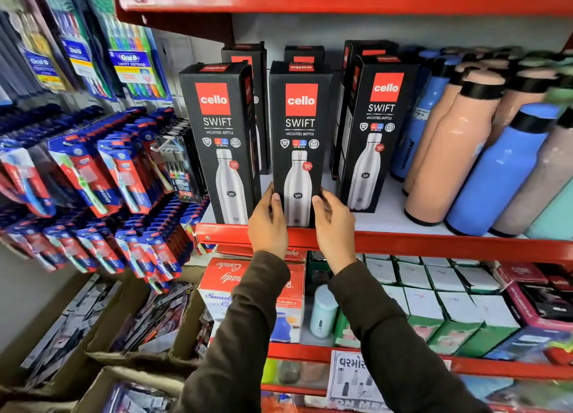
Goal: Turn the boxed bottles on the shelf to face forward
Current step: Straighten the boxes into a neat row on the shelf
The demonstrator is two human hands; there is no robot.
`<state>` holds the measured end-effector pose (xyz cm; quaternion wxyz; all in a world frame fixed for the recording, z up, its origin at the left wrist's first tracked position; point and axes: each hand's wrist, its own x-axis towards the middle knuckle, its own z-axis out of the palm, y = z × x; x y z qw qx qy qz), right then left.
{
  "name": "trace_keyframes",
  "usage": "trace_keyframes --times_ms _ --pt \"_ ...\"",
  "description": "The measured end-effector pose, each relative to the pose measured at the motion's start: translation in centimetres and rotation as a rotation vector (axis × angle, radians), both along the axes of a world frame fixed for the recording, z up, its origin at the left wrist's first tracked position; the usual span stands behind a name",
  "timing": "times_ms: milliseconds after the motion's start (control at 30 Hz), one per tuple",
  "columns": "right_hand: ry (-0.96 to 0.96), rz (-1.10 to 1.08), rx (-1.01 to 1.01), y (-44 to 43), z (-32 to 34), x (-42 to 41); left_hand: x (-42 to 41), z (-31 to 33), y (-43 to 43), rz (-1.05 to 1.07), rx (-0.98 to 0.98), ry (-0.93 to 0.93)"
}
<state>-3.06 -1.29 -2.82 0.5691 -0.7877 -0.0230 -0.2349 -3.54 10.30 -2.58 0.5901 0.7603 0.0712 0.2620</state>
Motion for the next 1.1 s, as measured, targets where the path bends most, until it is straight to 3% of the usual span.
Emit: trace_keyframes --times_ms 300,533,633,800,967,1100 --pt "0.008 0.004 0.039 0.1 0.3 -0.8 -0.4 0.1 0.3 -0.018 0.018 -0.016" --pt "-0.060 0.050 0.117 -0.3 -0.3 -1.4 -2.4 -1.4 -1.5 0.034 -0.200 -0.209" --pt "-0.119 0.013 0.135 -1.3 -0.6 -1.4 -3.2 -2.4 -2.9 0.114 -0.074 -0.354" --pt "-0.201 -0.092 0.160 -4.1 0.2 -0.8 -2.9 -1.9 -6.4 -0.035 0.025 -0.454" --pt "-0.225 -0.198 0.147 -7.5 1.2 1.0 -1.0 -0.1 -10.4 -0.207 0.050 -0.366" --pt "-0.043 -0.138 0.093 -9.0 1.3 3.5 1.2 0.8 -11.9 -0.257 0.050 -0.209"
